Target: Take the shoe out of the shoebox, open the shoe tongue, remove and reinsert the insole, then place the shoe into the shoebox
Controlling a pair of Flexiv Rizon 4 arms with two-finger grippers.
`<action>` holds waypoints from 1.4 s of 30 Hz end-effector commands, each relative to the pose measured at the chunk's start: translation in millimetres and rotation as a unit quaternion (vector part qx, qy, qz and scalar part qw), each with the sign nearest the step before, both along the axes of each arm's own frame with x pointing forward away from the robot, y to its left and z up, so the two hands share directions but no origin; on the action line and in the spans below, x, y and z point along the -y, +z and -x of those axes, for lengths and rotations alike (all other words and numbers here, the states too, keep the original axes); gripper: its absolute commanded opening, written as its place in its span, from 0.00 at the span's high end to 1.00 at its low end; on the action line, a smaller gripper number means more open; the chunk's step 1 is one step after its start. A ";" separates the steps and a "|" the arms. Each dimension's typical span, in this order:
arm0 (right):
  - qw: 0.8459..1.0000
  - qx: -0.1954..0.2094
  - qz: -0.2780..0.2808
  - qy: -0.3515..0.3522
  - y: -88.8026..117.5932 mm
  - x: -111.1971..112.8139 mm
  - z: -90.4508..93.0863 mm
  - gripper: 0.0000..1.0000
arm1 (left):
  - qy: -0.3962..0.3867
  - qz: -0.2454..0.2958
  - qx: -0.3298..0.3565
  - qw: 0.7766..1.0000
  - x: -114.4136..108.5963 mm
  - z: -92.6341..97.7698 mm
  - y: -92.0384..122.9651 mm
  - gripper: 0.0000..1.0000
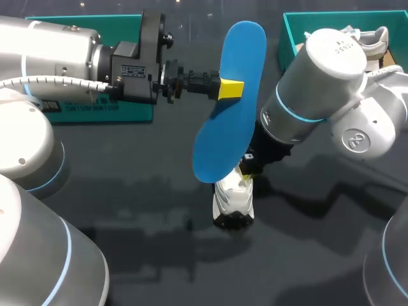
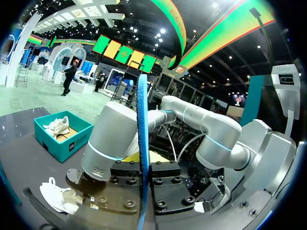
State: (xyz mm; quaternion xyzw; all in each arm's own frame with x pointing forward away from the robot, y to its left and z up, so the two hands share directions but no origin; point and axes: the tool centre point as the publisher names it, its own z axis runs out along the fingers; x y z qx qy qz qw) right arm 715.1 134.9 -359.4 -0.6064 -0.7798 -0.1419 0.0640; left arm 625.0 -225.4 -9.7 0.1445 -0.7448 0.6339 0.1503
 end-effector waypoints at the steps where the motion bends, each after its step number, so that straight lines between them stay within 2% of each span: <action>1: 1.000 -0.006 -0.010 0.006 -10.6 -1.6 -4.3 1.00 | 0.000 0.001 0.000 1.000 0.4 0.4 -0.7 1.00; 13: 0.999 -0.022 -0.025 0.009 -23.1 1.5 -8.7 1.00 | 0.000 0.001 0.000 1.000 0.4 0.4 -0.7 1.00; 14: 0.999 -0.023 -0.027 0.011 -23.6 1.3 -8.8 0.96 | 0.000 0.001 0.000 1.000 0.4 0.4 -0.7 1.00; 17: 0.999 -0.024 -0.033 0.015 -24.0 1.1 -8.9 0.49 | 0.000 0.001 0.000 1.000 0.4 0.4 -0.7 1.00; 18: 0.999 -0.025 -0.033 0.015 -23.2 1.1 -9.1 0.00 | 0.000 0.001 0.000 1.000 0.4 0.4 -0.7 1.00; 22: 0.998 -0.037 -0.042 0.005 -13.8 2.9 -8.4 0.00 | 0.000 0.001 0.000 1.000 0.4 0.4 -0.7 1.00; 26: 0.995 -0.040 -0.086 0.000 6.9 12.3 -3.9 0.00 | 0.000 0.001 0.000 1.000 0.4 0.4 -0.7 1.00; 39: 0.995 -0.040 -0.086 0.000 6.9 12.3 -3.9 0.00 | 0.000 0.001 0.000 1.000 0.4 0.4 -0.7 1.00; 42: 0.994 -0.032 -0.105 -0.016 28.9 26.0 -9.1 0.00 | 0.000 0.001 0.000 1.000 0.4 0.4 -0.7 1.00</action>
